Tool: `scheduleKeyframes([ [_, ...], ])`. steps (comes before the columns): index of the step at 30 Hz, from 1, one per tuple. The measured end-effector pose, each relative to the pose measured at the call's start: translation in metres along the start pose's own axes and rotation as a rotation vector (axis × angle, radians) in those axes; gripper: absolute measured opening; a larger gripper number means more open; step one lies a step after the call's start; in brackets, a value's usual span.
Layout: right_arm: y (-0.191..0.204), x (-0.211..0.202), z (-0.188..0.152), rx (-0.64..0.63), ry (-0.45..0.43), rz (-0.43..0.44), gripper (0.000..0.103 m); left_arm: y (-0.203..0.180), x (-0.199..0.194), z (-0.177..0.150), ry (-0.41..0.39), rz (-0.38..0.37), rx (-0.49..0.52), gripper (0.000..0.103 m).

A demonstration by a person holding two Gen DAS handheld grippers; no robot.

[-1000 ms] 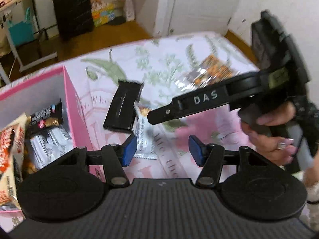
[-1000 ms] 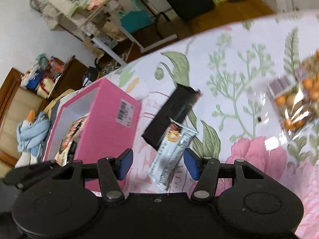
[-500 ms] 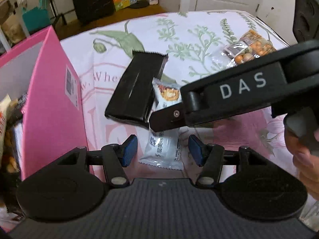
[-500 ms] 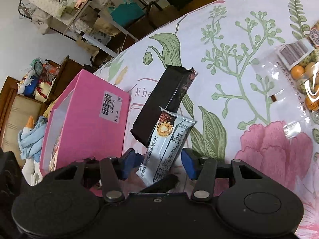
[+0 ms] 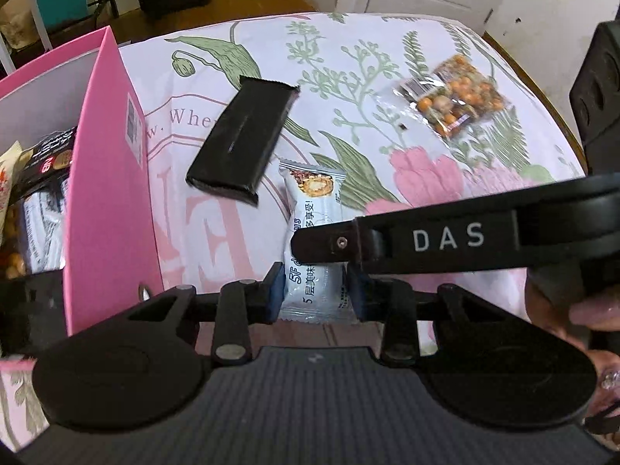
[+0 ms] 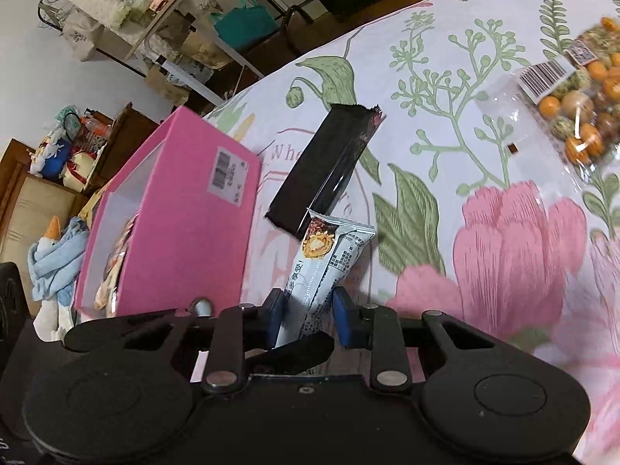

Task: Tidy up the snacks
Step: 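Grasp another white cookie bar beside the black pouch with the right gripper, then carry the white cookie bar into the pink box and open the right gripper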

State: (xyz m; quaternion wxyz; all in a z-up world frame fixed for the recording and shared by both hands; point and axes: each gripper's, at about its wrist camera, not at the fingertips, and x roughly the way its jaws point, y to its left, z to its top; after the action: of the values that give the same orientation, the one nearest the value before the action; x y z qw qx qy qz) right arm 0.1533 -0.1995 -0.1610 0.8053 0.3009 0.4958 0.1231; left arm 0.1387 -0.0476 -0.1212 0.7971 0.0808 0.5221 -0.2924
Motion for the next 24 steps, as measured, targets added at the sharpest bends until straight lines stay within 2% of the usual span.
scheduleKeyframes([
  [9,0.034,-0.037,-0.036,-0.048,-0.016,0.037,0.032,-0.009,-0.058,-0.028,0.007,-0.003,-0.006,0.033],
  [15,0.073,-0.049,-0.051,-0.135,0.000,0.048,0.032,-0.002,-0.097,-0.045,-0.009,0.012,-0.027,0.033],
  [20,0.106,-0.051,-0.047,-0.206,-0.008,0.078,0.032,0.014,-0.127,-0.047,-0.065,0.054,-0.054,0.033],
  [24,0.132,-0.042,-0.032,-0.246,-0.001,0.116,0.032,0.032,-0.147,-0.044,-0.119,0.100,-0.068,0.033],
])
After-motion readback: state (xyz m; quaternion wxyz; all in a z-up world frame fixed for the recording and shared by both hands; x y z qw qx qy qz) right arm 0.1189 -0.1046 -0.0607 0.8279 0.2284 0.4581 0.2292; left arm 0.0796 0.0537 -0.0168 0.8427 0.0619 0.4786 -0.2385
